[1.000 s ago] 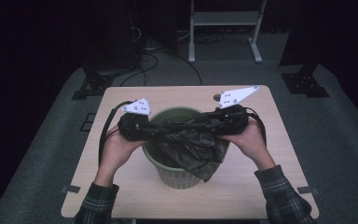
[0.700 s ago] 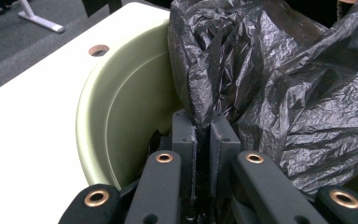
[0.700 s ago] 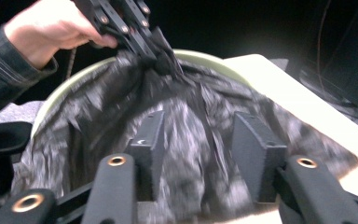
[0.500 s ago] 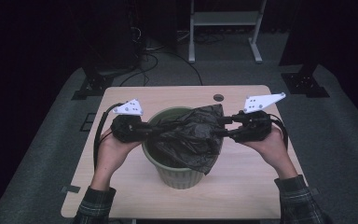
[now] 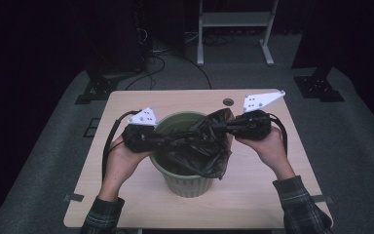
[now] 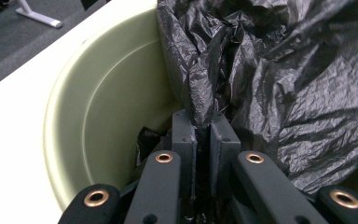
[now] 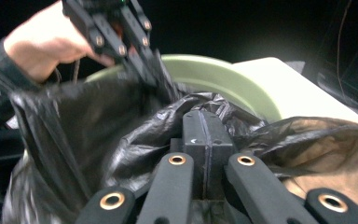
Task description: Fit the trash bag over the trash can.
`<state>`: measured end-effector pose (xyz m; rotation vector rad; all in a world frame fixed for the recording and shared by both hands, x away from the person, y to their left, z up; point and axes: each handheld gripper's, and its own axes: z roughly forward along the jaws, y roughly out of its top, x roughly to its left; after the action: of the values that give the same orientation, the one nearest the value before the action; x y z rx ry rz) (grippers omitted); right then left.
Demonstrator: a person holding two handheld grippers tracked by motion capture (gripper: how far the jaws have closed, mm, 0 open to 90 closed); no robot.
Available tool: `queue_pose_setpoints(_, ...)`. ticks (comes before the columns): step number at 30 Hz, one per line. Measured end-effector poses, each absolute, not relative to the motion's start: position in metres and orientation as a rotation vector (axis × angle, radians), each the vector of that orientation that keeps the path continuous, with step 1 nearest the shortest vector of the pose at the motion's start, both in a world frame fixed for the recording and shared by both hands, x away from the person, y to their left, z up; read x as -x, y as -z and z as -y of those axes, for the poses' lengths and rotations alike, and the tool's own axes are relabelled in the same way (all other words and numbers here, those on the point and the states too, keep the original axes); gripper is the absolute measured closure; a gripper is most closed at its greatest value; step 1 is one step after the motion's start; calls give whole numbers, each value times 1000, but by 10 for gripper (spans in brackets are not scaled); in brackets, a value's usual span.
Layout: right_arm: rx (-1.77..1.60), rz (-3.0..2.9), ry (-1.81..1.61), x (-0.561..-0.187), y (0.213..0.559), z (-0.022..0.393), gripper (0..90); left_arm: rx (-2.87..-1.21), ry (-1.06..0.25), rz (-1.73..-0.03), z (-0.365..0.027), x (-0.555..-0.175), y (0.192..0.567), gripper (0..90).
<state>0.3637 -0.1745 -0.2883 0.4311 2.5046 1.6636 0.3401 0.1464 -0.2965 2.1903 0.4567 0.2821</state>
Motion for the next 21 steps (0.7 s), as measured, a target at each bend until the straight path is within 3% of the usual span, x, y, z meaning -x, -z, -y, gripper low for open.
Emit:
queue_pose_setpoints(5, -395, -2507, -1674, -367, 283, 155, 900, -2201, -302, -437, -139, -339, 297, 732)
queue_pose_setpoints(10, -373, -2515, -1675, -366, 283, 147, 900, -2140, -341, -411, -143, -335, 292, 410)
queue_pose_setpoints(11, -374, -2513, -1676, -366, 284, 147, 900, -2135, -339, -399, -144, -335, 290, 379)
queue_pose_setpoints(21, -325, -2497, -1732, -362, 279, 146, 900, -2128, -297, -301, -118, -339, 277, 380)
